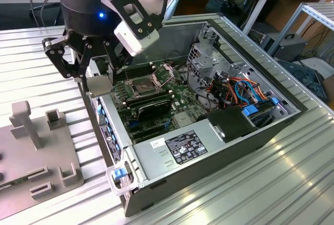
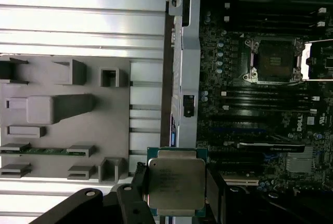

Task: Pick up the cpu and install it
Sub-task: 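Pick up the cpu and move it towards the insertion slot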

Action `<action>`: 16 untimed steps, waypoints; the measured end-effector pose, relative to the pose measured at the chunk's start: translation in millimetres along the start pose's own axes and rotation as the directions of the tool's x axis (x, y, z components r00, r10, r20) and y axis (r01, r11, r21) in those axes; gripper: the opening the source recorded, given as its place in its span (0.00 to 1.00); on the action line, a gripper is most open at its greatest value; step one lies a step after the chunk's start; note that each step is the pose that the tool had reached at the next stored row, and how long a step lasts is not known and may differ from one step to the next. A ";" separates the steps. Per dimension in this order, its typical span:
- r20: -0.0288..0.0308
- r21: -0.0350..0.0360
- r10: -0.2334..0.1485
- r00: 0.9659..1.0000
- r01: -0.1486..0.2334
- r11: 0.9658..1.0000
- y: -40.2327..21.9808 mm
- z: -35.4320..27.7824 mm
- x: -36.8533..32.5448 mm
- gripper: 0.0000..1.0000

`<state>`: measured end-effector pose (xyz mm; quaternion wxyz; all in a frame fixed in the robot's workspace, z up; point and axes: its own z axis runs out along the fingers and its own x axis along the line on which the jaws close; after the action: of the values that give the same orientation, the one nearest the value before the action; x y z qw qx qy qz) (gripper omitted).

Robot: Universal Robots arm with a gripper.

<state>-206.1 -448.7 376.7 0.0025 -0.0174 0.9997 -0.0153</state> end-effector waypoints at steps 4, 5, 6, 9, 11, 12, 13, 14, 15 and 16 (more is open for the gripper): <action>0.000 0.000 0.000 1.000 0.000 1.000 -0.3 0.0 -10.2 0.55; 0.000 0.000 0.000 1.000 0.000 1.000 -0.4 0.0 -13.2 0.55; 0.000 0.000 0.000 1.000 0.000 1.000 -0.5 0.0 -15.6 0.55; 0.000 0.000 0.000 1.000 0.000 1.000 -0.8 0.1 -23.6 0.55; 0.000 0.000 0.000 1.000 0.000 1.000 -1.0 0.1 -28.6 0.55; 0.000 0.000 0.000 1.000 0.000 1.000 -1.1 0.2 -33.3 0.55; 0.000 0.000 0.000 1.000 0.000 1.000 -1.3 0.2 -36.4 0.55; 0.000 0.000 0.000 1.000 0.000 1.000 -1.4 0.2 -38.9 0.55; 0.000 0.000 0.000 1.000 0.000 1.000 -1.4 0.2 -41.3 0.55; 0.000 0.000 0.000 1.000 0.000 1.000 -1.5 0.2 -43.7 0.55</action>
<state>-162.3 -448.7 376.7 0.0025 -0.0173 0.9997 -0.0153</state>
